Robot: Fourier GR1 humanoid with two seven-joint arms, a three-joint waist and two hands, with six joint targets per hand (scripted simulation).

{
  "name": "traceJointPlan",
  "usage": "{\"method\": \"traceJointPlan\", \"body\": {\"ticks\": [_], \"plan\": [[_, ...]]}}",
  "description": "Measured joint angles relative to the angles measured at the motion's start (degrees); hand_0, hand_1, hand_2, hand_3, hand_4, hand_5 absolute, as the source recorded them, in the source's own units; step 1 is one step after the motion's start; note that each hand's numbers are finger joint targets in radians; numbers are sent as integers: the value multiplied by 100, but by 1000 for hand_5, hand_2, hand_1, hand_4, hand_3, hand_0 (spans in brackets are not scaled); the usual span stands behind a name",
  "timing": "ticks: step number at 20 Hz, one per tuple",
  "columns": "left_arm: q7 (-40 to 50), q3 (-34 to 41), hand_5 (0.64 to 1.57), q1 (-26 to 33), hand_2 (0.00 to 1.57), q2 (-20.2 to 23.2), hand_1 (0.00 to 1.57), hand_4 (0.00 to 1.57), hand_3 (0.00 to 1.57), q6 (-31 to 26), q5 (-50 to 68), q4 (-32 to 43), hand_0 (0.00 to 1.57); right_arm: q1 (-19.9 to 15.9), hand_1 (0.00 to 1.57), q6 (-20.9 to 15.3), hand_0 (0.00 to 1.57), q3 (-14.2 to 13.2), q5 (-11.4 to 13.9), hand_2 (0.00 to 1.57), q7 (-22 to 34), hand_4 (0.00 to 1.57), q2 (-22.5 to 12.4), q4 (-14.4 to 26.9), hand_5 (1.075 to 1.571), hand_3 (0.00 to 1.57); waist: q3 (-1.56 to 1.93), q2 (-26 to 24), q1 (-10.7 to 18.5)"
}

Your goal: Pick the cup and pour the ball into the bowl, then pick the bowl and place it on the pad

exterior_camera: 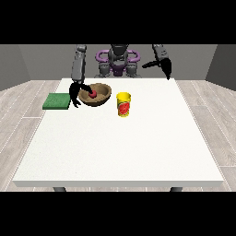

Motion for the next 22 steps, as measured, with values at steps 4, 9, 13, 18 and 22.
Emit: {"method": "traceJointPlan", "body": {"ticks": [4,9,13,18,22], "plan": [[-9,-76,1515,-107,0,-6,0,714,0,-100,10,-67,0,264,1571,-926,1571,274,531,1571,-138,928,-122,-220,1563,1486,-69,57,270],[36,-32,1423,-111,0,4,0,955,0,-230,112,118,0,199,1571,-1792,1571,593,1110,1571,874,862,-401,-234,1567,1047,-19,-178,387],[-175,190,1419,165,0,58,0,989,0,-209,176,600,0,9,1571,-1937,1571,986,1453,1571,2227,821,-446,-290,1564,966,87,-644,53],[-153,445,1407,617,0,136,0,1006,0,-193,267,1146,0,-334,1571,-1641,1571,1443,1730,1571,3841,816,-542,-608,1568,785,145,-1530,-549],[-165,640,1414,748,0,307,0,997,0,-276,369,1210,0,-512,1571,-1272,1571,1418,1660,1571,4517,794,-805,-934,1570,771,167,-1660,-772]]}}
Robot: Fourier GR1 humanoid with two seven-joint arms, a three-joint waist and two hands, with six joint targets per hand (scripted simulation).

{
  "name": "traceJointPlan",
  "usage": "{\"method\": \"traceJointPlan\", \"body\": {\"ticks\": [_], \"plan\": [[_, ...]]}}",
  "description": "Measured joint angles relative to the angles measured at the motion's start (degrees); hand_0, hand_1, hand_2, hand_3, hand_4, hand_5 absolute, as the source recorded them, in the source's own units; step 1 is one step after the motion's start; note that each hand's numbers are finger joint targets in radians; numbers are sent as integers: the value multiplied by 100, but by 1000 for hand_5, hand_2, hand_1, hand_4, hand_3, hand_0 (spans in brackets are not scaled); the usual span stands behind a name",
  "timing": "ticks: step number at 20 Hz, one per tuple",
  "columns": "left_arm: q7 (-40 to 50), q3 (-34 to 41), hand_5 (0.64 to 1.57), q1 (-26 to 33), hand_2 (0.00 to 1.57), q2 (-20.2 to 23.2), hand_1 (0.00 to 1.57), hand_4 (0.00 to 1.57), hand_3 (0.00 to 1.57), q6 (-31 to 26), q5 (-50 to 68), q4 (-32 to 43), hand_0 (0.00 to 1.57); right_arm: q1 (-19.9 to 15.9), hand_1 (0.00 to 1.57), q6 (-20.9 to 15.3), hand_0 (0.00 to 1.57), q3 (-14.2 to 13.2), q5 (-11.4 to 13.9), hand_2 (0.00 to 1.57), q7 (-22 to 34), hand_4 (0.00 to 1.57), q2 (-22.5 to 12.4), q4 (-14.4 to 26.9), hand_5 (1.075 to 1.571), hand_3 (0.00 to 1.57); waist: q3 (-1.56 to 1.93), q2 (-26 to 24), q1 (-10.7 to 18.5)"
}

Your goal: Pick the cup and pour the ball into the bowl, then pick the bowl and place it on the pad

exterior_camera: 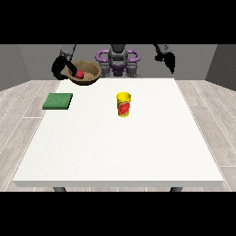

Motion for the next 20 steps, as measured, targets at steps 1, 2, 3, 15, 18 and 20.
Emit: {"method": "traceJointPlan", "body": {"ticks": [1,2,3,15,18,20], "plan": [[-41,-5,1418,10,0,-27,0,1003,0,27,-9,-40,0,-27,1571,-3,1571,-19,-1,1571,121,794,-9,-80,1570,771,2,50,2],[-69,30,1424,2,0,17,0,1017,0,2,3,-51,0,-86,1571,77,1571,-70,-36,1571,225,794,-97,-143,1570,771,6,108,2],[-45,47,1431,-53,0,19,0,1024,0,16,11,-76,0,-110,1571,88,1571,-116,-48,1571,248,794,-136,-195,1570,771,7,200,9],[-184,952,1571,-440,0,1037,0,1296,0,-842,832,-365,0,125,1571,762,1571,-1069,-519,1571,-738,864,-1313,1,1570,0,18,1172,361],[-390,1517,1571,-479,0,1660,0,1281,0,-1347,1246,-34,0,195,1571,793,1571,-1183,-599,1571,-985,801,-1369,-37,1568,0,15,1389,361],[-487,1810,1569,-499,0,2005,0,1248,0,-1643,1467,179,0,256,1571,740,1571,-1247,-616,1571,-1204,793,-1367,-39,1566,0,14,1522,368]]}}
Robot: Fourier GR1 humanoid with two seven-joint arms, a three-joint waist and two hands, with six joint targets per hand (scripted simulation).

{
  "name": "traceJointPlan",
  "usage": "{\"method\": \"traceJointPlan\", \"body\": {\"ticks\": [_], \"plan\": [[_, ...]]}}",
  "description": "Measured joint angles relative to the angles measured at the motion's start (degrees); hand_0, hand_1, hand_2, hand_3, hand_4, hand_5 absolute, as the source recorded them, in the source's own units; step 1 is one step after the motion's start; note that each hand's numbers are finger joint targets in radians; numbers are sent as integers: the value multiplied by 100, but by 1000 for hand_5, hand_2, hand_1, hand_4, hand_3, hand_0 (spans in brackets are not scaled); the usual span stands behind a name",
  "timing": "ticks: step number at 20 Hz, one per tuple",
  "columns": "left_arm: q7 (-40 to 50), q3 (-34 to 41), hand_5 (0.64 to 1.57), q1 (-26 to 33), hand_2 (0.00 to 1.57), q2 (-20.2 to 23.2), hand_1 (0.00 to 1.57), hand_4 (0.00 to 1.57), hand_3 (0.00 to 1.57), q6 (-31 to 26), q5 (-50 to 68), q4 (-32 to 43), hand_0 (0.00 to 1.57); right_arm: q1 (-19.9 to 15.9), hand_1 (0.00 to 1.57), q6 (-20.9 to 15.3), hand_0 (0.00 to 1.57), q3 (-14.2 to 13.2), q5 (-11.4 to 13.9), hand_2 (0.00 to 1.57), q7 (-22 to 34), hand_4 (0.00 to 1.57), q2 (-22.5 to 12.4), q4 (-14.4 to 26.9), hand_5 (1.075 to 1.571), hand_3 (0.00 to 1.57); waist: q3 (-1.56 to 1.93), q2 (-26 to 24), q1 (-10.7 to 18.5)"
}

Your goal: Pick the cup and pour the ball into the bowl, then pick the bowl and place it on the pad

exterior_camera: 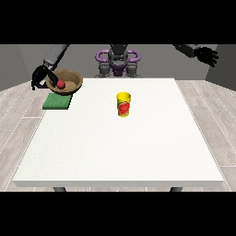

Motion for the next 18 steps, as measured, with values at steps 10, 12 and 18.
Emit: {"method": "traceJointPlan", "body": {"ticks": [10,12,18], "plan": [[-471,570,1552,-59,0,753,0,1179,0,-727,427,543,0,-306,1087,-218,1087,-528,-197,1226,-268,0,-426,524,1523,1164,4,581,140],[-475,600,1548,-119,0,806,0,1174,0,-728,466,522,0,-386,614,-205,614,-594,-216,681,-297,0,-518,719,1520,1057,4,700,149],[-514,593,1547,-109,0,848,0,1158,0,-736,464,586,0,-629,0,74,0,-614,-304,140,-286,0,-597,1034,1370,93,5,695,137]]}}
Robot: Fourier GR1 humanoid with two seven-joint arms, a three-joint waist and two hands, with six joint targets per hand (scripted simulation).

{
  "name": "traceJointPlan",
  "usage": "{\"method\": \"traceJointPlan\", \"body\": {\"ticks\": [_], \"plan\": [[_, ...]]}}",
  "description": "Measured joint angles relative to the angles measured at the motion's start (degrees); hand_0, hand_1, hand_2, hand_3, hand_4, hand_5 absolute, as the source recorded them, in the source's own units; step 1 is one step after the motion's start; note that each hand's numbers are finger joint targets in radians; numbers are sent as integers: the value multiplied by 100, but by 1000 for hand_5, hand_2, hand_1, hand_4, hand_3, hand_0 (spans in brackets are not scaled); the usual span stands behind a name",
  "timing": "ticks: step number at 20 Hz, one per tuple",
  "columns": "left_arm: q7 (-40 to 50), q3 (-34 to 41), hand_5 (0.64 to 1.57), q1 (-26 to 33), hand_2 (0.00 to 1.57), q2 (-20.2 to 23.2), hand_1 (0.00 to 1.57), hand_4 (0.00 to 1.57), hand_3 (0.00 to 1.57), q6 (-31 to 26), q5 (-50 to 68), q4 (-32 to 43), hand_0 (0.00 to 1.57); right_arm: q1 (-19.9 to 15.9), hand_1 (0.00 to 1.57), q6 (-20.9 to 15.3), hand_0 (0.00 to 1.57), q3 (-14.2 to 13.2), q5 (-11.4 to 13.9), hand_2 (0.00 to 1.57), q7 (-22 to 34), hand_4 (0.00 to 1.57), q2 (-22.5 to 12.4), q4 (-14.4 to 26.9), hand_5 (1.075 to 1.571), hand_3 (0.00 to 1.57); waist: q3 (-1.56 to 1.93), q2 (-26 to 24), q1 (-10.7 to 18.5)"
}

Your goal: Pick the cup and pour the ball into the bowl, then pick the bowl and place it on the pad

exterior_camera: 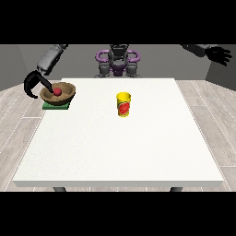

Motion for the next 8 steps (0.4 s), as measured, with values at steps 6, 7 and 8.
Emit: {"method": "traceJointPlan", "body": {"ticks": [6,7,8], "plan": [[854,-742,1559,8,0,-771,0,902,0,491,-191,-835,0,-120,0,157,0,218,181,0,371,269,-73,288,1378,99,7,-863,-12],[972,-831,1559,27,0,-857,0,902,0,548,-229,-859,0,-183,0,201,0,271,198,0,484,416,-61,240,1383,0,6,-1068,-36],[1070,-917,1559,40,0,-945,0,902,0,621,-285,-843,0,-305,0,279,0,328,193,0,620,476,-23,160,1434,0,3,-1266,-78]]}}
